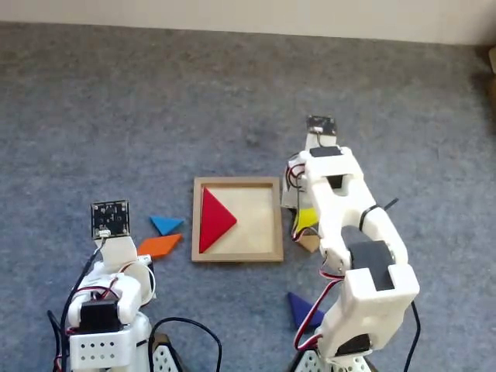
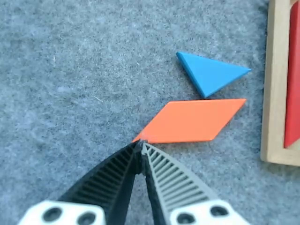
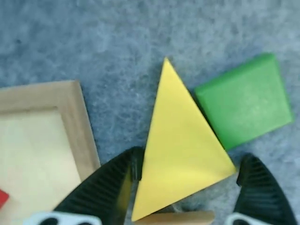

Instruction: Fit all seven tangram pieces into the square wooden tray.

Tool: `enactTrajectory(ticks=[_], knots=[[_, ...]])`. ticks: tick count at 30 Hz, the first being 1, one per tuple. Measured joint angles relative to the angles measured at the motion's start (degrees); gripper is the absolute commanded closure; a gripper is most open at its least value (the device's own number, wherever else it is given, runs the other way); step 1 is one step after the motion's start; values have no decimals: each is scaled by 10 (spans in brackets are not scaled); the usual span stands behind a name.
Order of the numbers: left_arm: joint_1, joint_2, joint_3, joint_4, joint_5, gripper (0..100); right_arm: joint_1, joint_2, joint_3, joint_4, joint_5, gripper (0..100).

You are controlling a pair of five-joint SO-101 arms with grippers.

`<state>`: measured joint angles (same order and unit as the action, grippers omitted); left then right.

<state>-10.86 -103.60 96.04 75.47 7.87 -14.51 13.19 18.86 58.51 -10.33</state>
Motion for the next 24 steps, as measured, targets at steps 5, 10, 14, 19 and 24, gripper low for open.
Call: enactTrajectory(ticks=[5,10,14,19,24], knots=[[0,0,0,0,0,993,1,0,0,0,0,684],[0,0,0,0,0,993,1,0,0,0,0,685],[0,0,0,0,0,993,1,0,0,0,0,712],[0,0,0,0,0,993,3,0,0,-1,0,793],[0,0,0,0,0,993,5,0,0,-1,0,796]])
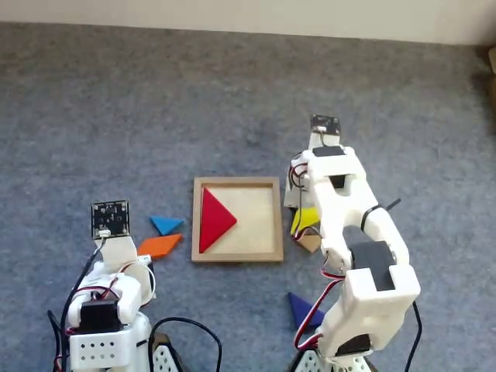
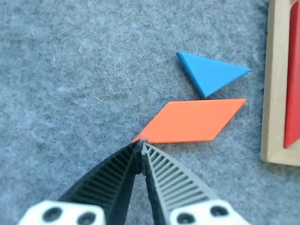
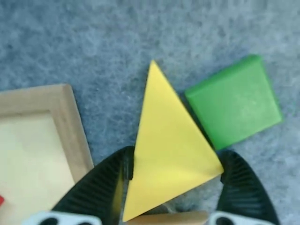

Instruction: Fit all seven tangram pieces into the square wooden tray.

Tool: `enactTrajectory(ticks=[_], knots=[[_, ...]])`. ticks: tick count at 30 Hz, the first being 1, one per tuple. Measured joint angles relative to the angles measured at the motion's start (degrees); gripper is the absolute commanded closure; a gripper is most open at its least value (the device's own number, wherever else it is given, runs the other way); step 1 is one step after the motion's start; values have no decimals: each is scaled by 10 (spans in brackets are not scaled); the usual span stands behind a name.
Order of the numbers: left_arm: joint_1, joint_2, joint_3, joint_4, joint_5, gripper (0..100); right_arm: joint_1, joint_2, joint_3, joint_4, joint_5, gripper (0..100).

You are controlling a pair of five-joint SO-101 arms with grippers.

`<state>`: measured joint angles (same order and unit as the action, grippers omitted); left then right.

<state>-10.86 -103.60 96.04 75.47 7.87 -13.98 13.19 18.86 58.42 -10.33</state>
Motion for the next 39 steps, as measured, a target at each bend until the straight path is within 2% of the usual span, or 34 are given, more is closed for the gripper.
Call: enactTrajectory(ticks=[15,21,28,35,39], knots=[[0,0,0,0,0,993,0,0,-18,33,2,797],[0,0,0,0,0,993,0,0,-32,60,57,797],[0,0,0,0,0,993,0,-55,-32,66,76,797],[0,0,0,0,0,993,-1,-159,-32,82,169,797],[0,0,0,0,0,993,-42,-178,-32,84,249,797]])
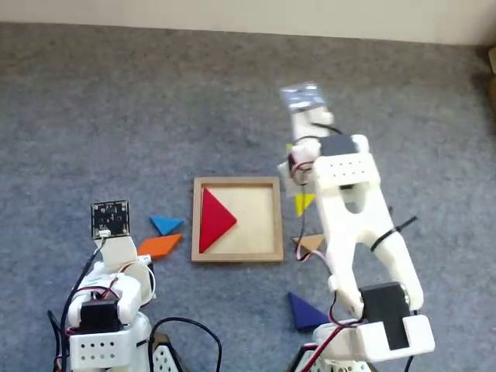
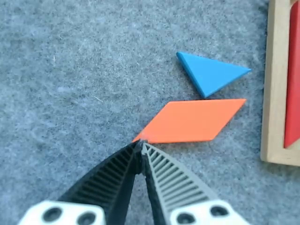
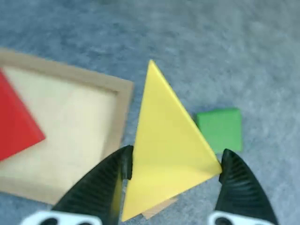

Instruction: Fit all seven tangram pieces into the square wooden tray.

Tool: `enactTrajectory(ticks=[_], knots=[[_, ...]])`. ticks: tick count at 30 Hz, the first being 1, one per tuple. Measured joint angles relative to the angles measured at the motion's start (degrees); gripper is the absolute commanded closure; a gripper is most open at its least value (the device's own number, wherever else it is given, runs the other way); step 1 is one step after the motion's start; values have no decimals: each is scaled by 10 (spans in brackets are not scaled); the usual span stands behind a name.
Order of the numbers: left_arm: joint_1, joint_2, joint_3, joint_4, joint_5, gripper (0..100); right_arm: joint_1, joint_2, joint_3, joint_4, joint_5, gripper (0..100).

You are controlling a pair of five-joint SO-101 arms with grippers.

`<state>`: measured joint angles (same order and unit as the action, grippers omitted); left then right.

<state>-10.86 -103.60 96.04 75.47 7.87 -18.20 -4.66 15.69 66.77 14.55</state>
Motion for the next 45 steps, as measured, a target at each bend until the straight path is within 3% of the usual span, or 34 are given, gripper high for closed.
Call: enactTrajectory(ticks=[14,18,34,40,45], knots=[[0,0,0,0,0,993,-148,0,56,1,338,797],[0,0,0,0,0,993,-189,0,86,1,398,797],[0,0,0,0,0,993,-251,0,113,1,428,787],[0,0,0,0,0,993,-260,0,120,0,428,652],[0,0,0,0,0,993,-260,0,120,0,408,645]])
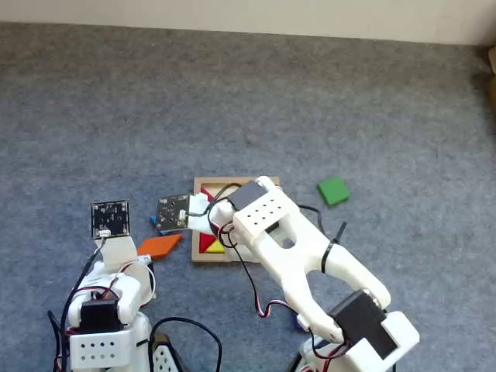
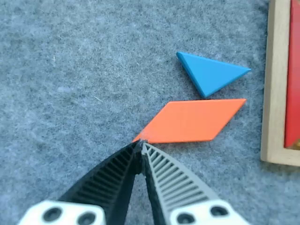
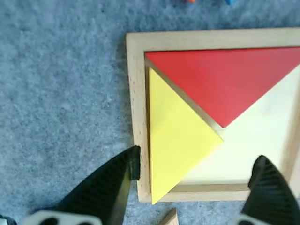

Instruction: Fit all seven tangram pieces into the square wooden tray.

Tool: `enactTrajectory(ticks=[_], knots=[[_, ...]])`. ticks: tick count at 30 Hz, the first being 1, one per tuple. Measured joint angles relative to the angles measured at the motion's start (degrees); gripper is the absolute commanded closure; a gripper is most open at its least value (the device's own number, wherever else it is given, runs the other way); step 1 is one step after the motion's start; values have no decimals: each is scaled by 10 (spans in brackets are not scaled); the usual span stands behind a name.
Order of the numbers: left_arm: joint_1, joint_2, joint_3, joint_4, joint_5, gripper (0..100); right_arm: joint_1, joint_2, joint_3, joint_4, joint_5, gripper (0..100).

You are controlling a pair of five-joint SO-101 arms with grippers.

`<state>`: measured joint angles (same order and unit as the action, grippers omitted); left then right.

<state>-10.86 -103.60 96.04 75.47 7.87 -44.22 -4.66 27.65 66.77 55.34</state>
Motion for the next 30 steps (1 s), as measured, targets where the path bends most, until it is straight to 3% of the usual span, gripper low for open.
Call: enactTrajectory(ticks=[6,15,22,30], knots=[[0,0,0,0,0,993,0,-4,0,0,-6,670],[0,0,0,0,0,993,12,-4,0,0,-141,991],[0,0,0,0,0,993,32,-4,0,-7,-174,993],[0,0,0,0,0,993,29,25,75,-124,-177,993]])
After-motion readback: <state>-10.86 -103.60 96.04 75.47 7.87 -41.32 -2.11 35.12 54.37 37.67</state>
